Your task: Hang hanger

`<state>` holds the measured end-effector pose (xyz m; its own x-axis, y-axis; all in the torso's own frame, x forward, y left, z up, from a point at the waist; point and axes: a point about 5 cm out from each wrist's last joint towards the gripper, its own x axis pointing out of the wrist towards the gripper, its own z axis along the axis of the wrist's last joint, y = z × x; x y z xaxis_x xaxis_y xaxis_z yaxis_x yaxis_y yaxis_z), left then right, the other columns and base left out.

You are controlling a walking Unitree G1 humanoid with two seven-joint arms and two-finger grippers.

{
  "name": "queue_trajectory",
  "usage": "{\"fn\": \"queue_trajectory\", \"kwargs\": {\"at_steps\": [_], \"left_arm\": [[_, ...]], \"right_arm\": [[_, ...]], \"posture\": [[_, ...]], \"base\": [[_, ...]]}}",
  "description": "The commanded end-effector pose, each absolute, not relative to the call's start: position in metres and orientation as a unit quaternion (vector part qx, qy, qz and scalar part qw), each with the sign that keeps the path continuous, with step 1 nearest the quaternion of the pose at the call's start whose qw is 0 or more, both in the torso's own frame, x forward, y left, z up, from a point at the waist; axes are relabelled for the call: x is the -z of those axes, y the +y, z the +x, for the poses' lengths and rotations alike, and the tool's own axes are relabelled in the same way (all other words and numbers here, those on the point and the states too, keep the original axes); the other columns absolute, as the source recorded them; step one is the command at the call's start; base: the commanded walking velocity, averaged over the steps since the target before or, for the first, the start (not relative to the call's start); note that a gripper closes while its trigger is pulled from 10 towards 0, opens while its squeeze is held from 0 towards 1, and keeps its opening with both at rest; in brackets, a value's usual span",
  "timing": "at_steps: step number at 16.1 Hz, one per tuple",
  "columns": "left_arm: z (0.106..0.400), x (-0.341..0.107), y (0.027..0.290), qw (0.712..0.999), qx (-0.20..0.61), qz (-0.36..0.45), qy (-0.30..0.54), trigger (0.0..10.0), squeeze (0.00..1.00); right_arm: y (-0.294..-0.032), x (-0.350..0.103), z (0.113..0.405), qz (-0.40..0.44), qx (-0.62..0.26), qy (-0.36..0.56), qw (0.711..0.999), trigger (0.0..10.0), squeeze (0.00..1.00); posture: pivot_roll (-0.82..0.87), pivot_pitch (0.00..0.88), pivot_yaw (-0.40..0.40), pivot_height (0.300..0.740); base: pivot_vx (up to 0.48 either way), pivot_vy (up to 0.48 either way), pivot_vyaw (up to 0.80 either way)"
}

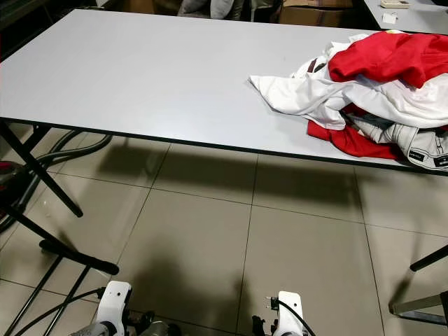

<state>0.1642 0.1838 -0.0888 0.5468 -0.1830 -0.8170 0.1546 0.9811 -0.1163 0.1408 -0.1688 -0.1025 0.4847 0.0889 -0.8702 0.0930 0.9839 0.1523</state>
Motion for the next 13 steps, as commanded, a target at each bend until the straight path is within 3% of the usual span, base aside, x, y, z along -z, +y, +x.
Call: {"fn": "queue_trajectory", "kwargs": {"at_steps": [1, 7, 13], "left_arm": [[0.188, 0.084, 0.173, 0.823, 0.140, 0.120, 0.537, 10.0, 0.00], [0.197, 0.080, 0.167, 0.832, 0.140, 0.108, 0.526, 10.0, 0.00], [0.186, 0.086, 0.165, 0.823, 0.133, 0.113, 0.541, 10.0, 0.00]], "right_arm": [[-0.181, 0.107, 0.131, 0.089, 0.092, 0.562, 0.817, 10.0, 0.00], [-0.179, 0.105, 0.138, 0.055, 0.055, 0.563, 0.823, 10.0, 0.00], [-0.176, 0.103, 0.146, 0.050, 0.092, 0.560, 0.822, 10.0, 0.00]], "posture": [[-0.07, 0.000, 0.101, 0.740], [-0.06, 0.000, 0.098, 0.740], [-0.08, 0.000, 0.111, 0.740]], "base": [[0.000, 0.000, 0.00], [0.000, 0.000, 0.00], [0.000, 0.000, 0.00]]}}
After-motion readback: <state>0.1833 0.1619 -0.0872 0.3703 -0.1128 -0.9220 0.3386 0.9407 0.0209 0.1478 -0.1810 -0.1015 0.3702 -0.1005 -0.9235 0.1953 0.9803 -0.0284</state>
